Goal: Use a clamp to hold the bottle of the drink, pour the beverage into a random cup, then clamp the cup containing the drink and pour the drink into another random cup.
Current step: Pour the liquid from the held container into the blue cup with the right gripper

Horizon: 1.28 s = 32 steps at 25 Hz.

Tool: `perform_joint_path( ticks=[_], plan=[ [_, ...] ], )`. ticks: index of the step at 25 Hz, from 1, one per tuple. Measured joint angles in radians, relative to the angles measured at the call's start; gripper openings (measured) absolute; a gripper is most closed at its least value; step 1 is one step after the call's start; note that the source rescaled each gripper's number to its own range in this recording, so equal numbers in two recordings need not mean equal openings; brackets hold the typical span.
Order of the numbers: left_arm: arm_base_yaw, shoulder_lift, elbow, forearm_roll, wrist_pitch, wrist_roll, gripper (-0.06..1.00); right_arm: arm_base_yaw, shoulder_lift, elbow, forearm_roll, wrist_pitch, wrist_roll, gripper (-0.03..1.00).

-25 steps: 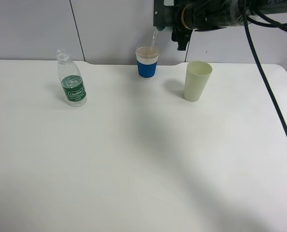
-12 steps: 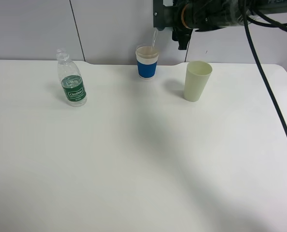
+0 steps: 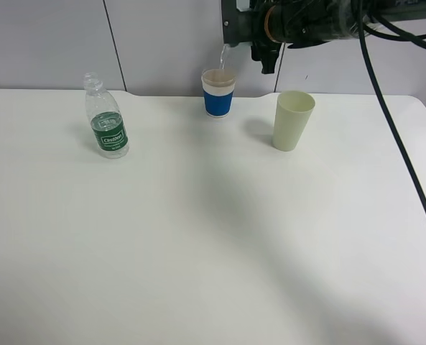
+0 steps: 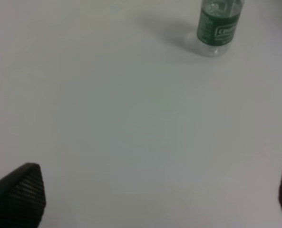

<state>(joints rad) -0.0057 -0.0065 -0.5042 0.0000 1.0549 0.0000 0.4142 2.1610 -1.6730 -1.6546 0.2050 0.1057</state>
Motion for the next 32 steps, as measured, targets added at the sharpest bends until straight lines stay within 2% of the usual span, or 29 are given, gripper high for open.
perform_joint_path(
  ticks=[18,32],
  plan=[
    [0.0,0.0,0.0,0.0,0.0,0.0,1.0,0.005,0.0,0.0,-0.078,0.026,0.0,0.0],
    [0.0,0.0,0.0,0.0,0.0,0.0,1.0,0.005,0.0,0.0,-0.079,0.027,-0.008,0.0]
  ],
)
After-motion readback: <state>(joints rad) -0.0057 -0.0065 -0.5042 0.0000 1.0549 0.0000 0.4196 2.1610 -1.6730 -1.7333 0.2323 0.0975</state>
